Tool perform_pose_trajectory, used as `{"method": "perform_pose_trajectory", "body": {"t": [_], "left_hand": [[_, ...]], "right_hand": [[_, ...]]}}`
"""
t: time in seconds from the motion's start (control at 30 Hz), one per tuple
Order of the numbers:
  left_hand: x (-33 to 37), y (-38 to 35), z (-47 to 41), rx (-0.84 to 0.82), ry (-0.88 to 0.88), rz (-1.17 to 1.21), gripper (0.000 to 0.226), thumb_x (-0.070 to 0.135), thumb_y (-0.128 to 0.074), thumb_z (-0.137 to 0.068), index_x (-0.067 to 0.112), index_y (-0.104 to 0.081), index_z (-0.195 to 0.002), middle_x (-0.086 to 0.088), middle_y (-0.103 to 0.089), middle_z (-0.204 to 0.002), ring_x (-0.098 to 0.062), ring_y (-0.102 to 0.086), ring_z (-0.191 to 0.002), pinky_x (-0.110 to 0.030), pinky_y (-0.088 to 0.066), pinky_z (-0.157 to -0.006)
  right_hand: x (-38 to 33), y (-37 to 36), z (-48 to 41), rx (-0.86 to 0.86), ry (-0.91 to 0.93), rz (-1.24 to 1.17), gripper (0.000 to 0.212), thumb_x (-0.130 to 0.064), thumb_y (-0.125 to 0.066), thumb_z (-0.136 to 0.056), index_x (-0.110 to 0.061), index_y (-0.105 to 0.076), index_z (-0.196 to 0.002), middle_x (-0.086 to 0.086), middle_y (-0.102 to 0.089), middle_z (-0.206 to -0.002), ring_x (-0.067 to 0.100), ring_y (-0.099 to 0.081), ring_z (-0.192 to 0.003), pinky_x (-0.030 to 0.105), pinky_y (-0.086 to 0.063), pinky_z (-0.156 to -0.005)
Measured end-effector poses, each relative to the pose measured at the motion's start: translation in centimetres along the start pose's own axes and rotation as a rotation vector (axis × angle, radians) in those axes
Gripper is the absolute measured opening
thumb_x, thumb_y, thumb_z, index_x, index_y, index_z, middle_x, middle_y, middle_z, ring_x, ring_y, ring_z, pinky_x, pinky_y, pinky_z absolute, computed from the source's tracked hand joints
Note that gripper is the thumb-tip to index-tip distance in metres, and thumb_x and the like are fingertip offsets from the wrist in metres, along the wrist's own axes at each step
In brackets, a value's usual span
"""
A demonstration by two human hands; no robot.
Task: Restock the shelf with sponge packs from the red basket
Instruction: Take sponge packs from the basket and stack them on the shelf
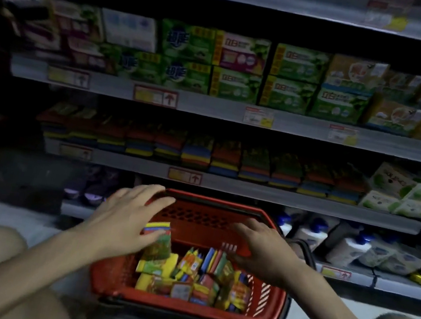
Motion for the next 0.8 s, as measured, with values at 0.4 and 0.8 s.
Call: {"method": "perform_pose_trajectory", "body": {"t": [0.4, 0.8], "left_hand": [[-5.3, -7.9, 0.8, -0.114, -0.082, -0.172, 0.063, 0.056, -0.064, -0.087, 0.024, -0.057, -0.14, -0.005, -0.059, -0.137, -0.028, -0.065, -0.115, -0.042, -0.056, -0.085], [-10.4, -15.3, 0.7, -0.056, -0.119, 0.023, 0.048, 0.046, -0.04, -0.089, 0.026, -0.072, -0.119, 0.003, -0.066, -0.107, -0.02, -0.068, -0.094, -0.036, -0.054, -0.08]], "right_hand": [[-2.8, -4.3, -2.4, -0.218, 0.041, 0.064, 0.064, -0.052, -0.059, -0.097, -0.024, -0.042, -0.152, 0.005, -0.055, -0.14, 0.027, -0.058, -0.125, 0.038, -0.049, -0.101], [-10.1, -14.3, -18.5, -0.182, 0.102, 0.015, 0.078, -0.034, -0.077, -0.086, -0.017, -0.037, -0.151, 0.013, -0.039, -0.148, 0.035, -0.041, -0.136, 0.048, -0.047, -0.105]]}}
Point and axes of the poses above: each hand's wrist, its own z-axis away from the middle knuckle, its own y-axis out of the back of the hand, x = y × z, the point moved 4 cm from there along -z, towards the middle knuckle
